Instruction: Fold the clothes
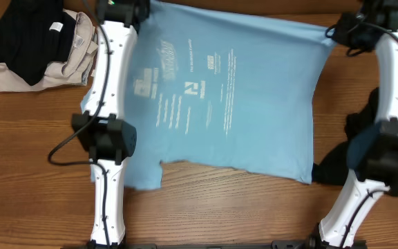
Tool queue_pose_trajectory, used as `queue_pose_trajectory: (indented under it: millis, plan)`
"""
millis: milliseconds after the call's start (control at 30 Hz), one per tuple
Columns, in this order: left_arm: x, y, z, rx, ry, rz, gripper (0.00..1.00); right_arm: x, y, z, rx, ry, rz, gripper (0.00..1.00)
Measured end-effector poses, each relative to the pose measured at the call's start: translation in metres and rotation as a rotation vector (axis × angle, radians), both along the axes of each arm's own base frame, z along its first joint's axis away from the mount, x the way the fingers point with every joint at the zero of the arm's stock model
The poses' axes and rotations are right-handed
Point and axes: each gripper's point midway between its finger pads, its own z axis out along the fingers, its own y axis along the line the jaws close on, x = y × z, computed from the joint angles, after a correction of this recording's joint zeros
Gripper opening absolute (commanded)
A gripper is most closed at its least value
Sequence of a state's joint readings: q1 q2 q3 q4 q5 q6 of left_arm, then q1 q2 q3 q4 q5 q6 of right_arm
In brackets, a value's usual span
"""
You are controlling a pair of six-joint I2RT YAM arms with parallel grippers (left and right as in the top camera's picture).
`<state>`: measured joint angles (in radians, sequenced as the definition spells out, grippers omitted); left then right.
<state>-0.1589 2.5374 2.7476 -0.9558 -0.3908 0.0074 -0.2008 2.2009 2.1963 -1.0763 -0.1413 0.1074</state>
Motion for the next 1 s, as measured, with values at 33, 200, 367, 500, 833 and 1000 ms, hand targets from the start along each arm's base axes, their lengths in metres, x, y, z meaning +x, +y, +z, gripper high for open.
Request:
queue_pose_trajectory:
  millis: [33, 200, 367, 500, 833, 1000]
  plan:
    - [0.003, -0.003, -0.014, -0.008, 0.019, -0.011, 0.07, 0.004, 0.001, -0.014, 0.003, 0.017, 0.003, 0.05]
    - [0.001, -0.008, -0.060, -0.023, 0.123, -0.038, 0.05, 0.008, 0.009, -0.060, 0.016, 0.101, 0.018, 0.05]
    - [-0.032, -0.003, -0.083, -0.006, 0.294, -0.037, 0.04, -0.017, 0.019, -0.072, 0.048, 0.216, 0.029, 0.05]
    - [-0.073, 0.003, -0.103, 0.016, 0.488, -0.033, 0.04, -0.046, 0.024, -0.079, 0.073, 0.336, 0.036, 0.05]
    - [-0.132, 0.011, -0.116, 0.030, 0.736, -0.008, 0.11, -0.078, 0.029, -0.090, 0.080, 0.466, 0.082, 0.10]
    - [-0.139, 0.012, -0.121, 0.017, 0.771, -0.007, 0.17, -0.092, 0.030, -0.114, 0.086, 0.525, 0.082, 0.10]
